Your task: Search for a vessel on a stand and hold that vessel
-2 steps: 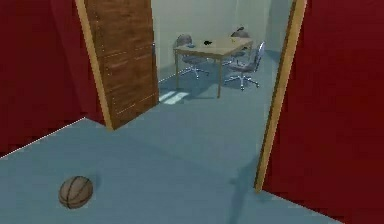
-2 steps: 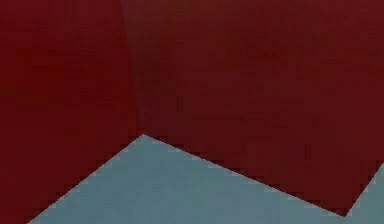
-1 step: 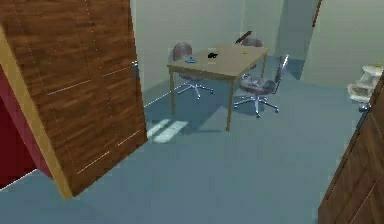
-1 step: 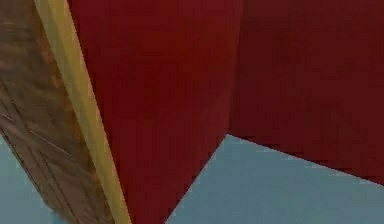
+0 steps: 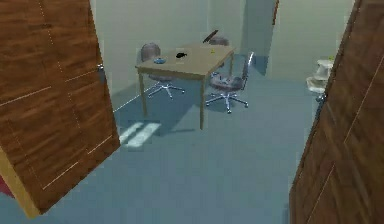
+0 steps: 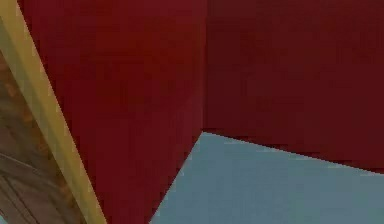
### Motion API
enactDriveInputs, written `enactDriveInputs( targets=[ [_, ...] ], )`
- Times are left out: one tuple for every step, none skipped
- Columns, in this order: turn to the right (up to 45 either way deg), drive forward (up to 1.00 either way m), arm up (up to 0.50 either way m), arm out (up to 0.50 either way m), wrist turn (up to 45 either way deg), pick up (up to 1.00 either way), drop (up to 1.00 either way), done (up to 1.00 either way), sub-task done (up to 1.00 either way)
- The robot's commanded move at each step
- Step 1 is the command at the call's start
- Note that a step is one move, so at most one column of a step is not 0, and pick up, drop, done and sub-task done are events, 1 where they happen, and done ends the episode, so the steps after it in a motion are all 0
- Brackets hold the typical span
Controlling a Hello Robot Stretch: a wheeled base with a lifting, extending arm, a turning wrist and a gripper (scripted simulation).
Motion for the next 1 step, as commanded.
enactDriveInputs(
  targets=[
    [0.0,0.30,0.00,0.00,0.0,0.00,0.00,0.00,0.00]
  ],
)
